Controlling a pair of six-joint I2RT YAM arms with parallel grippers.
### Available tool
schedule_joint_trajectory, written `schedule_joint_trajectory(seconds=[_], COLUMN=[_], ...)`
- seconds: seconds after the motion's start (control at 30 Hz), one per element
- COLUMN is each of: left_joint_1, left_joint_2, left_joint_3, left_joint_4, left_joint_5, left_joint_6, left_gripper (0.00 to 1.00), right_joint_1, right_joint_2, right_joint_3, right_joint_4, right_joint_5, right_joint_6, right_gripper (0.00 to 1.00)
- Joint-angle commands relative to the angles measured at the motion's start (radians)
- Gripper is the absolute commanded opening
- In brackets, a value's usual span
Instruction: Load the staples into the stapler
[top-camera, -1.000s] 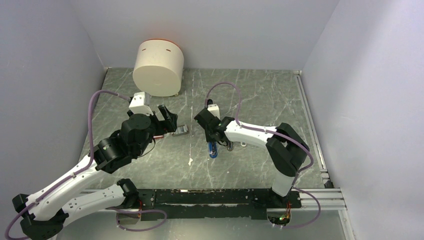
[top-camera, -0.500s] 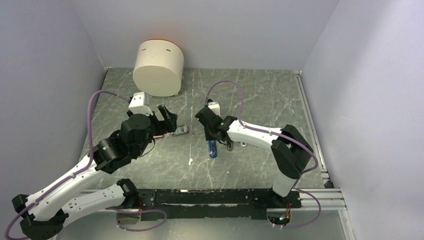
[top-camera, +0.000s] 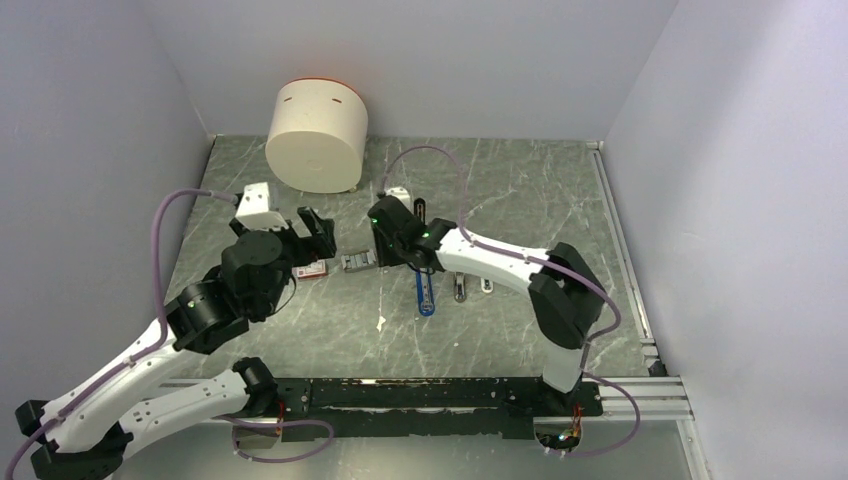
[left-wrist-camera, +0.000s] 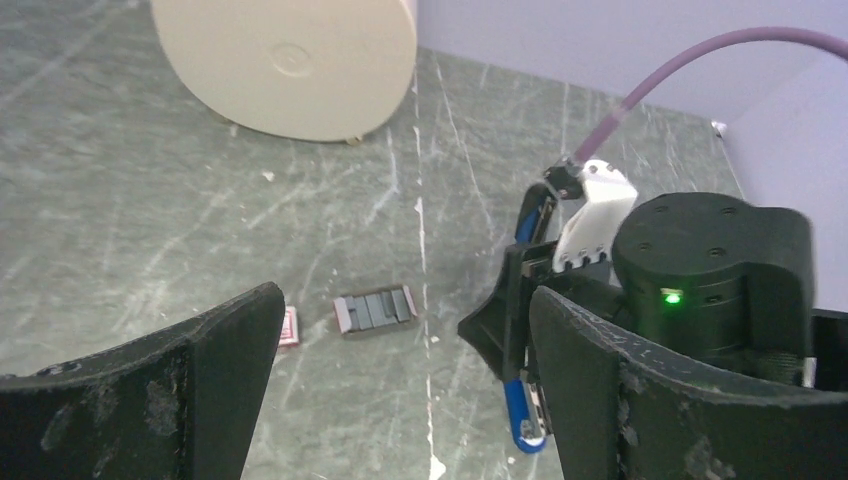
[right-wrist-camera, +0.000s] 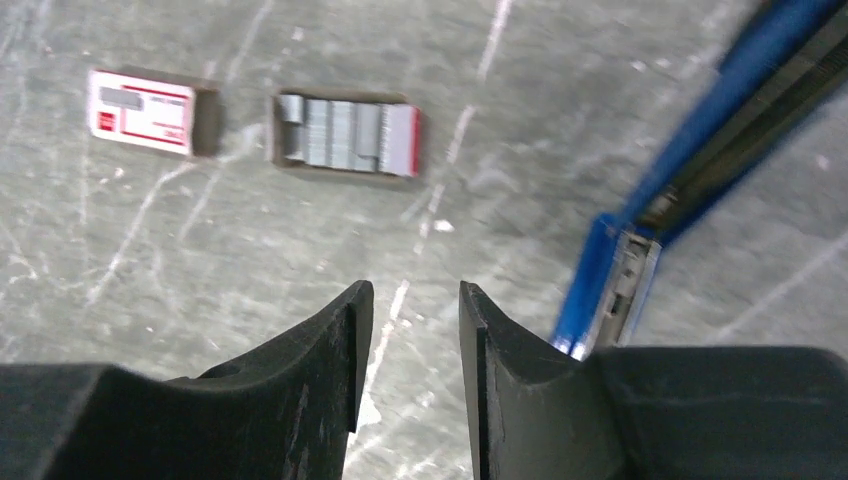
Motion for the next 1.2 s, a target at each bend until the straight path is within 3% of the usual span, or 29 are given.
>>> schedule_joint_trajectory(seconds=[0.0,0.23,0.33,0.53,0.7,1.17], left_joint_1=[0.007,0.007,0.006,0.006,0.007,0.006], left_joint_2=[-0.042,-0.071,-0.072,-0.069,-0.077,-0.086], left_joint_3=[0.04,0.003,-0.009,-0.012,-0.034,-0.04], left_joint_4=[0.036,0.041,0.047,0.049,0.073,0.062], left_joint_5=[-0.126,-0.128,-0.124,-0.131,-0.12,-0.142], left_joint_6=[0.129,0.145,0.147,0.156,0.175,0.157], left_gripper=[0.97,0.97,0.97,0.97,0.97,0.97], right_joint_1=[0.029,0.04,0.04,0.046,0.046,0.056], right_joint_2=[0.122,0.293,0.35,0.448,0.505,0.525], right_joint_3=[0.131,0.324,0.395,0.49,0.549,0.567], right_joint_4=[-0.002,-0.049,-0.053,-0.088,-0.144,-0.137], right_joint_5=[-0.022,-0.032,-0.056,-0.037,-0.024,-0.052], right_joint_6=[-0.033,-0.041,-0.032,-0.02,-0.014,-0.033], right_gripper=[0.41,0.37,0.31,0.28,0.2,0.28])
